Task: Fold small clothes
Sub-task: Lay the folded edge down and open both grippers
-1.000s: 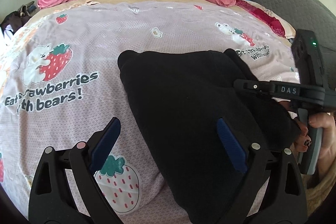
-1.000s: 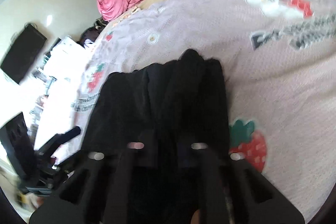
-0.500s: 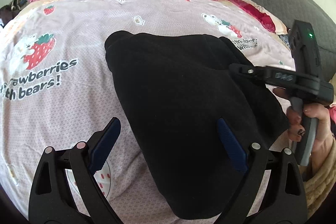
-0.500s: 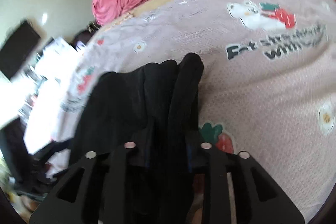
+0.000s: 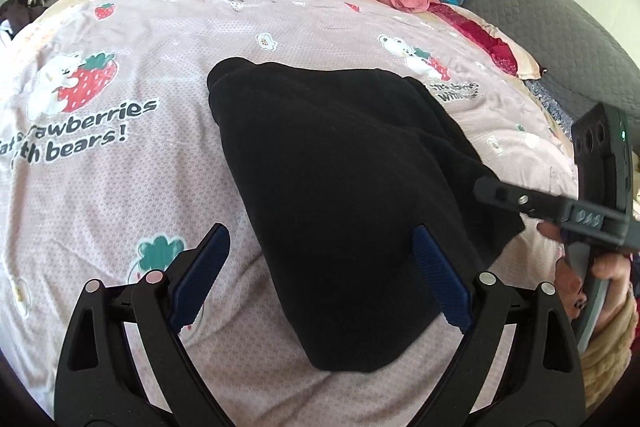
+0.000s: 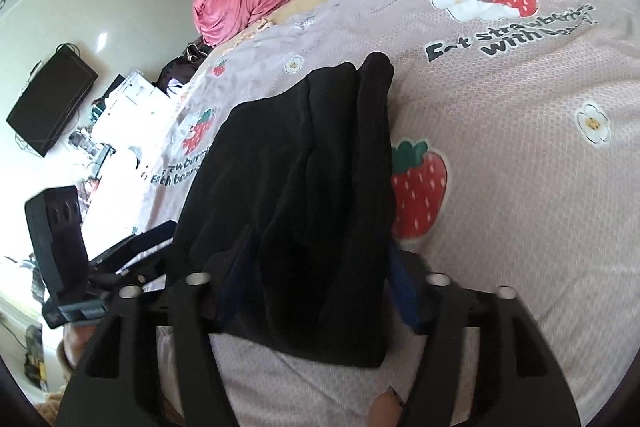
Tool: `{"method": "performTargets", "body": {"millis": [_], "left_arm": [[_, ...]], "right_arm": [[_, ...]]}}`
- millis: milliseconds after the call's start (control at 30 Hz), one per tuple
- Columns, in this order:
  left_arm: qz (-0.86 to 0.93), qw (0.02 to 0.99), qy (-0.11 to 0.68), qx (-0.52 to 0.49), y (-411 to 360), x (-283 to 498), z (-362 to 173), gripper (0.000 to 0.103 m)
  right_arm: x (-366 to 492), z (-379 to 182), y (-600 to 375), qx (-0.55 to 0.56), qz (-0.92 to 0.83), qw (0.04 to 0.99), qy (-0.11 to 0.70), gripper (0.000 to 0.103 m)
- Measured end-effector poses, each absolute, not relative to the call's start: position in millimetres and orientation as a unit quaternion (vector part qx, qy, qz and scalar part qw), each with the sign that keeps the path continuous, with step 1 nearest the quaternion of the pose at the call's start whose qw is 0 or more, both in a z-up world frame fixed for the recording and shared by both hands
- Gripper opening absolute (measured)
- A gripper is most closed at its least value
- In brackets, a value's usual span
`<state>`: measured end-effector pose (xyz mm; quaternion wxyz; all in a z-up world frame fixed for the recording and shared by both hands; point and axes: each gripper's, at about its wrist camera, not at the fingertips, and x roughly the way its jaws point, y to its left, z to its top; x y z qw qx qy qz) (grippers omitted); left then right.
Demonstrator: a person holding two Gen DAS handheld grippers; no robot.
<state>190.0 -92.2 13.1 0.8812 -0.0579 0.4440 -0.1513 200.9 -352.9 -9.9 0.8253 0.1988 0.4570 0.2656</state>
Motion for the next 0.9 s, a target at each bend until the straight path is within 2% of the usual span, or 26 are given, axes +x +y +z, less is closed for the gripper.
{"method": "performTargets", "body": {"millis": [33,133,233,267,333,367,467,533,600,733,900], "left_arm": [[-0.152,0.881,0.443,-0.059,-91.8,188.2,14.2,0.086],[-0.154,0.884,0.437,-0.061,-89.8,181.1,18.3,0.086],[-0.154,0.886,0.432,-0.064,-85.8,172.7,21.7,0.086],[-0.153,0.887,0.431,-0.065,-84.1,170.6,22.0,0.086],[-0.151,0.887,0.431,-0.068,-79.9,166.8,22.2,0.086],[-0.15,0.887,0.431,-0.07,-77.9,164.8,22.3,0.086],[-0.149,0.889,0.428,-0.07,-72.8,157.9,24.6,0.086],[-0.147,0.891,0.424,-0.07,-69.1,152.6,27.6,0.087],[-0.144,0.894,0.419,-0.07,-65.8,149.1,31.2,0.092],[-0.141,0.9,0.405,-0.07,-59.9,138.1,40.9,0.093],[-0.137,0.907,0.392,-0.075,-54.0,122.7,49.7,0.093]], "right_arm": [[197.5,-9.7,-352.5,0.196,0.266,0.827,0.455,0.021],[189.2,-4.3,-354.2,0.202,0.257,0.835,0.441,0.018],[188.5,-11.8,-362.6,0.265,0.267,0.812,0.445,0.02],[190.2,-16.2,-363.0,0.264,0.258,0.811,0.454,0.023],[191.0,-24.1,-361.4,0.235,0.225,0.82,0.47,0.054],[188.8,-23.0,-360.4,0.217,0.206,0.831,0.469,0.058],[177.1,-5.9,-355.6,0.181,0.192,0.86,0.437,0.063],[166.7,6.4,-351.6,0.157,0.186,0.878,0.413,0.078],[152.6,18.9,-347.6,0.134,0.185,0.893,0.388,0.083],[122.7,35.8,-341.5,0.098,0.171,0.919,0.343,0.094],[92.0,48.5,-338.2,0.088,0.164,0.936,0.299,0.098]]}}
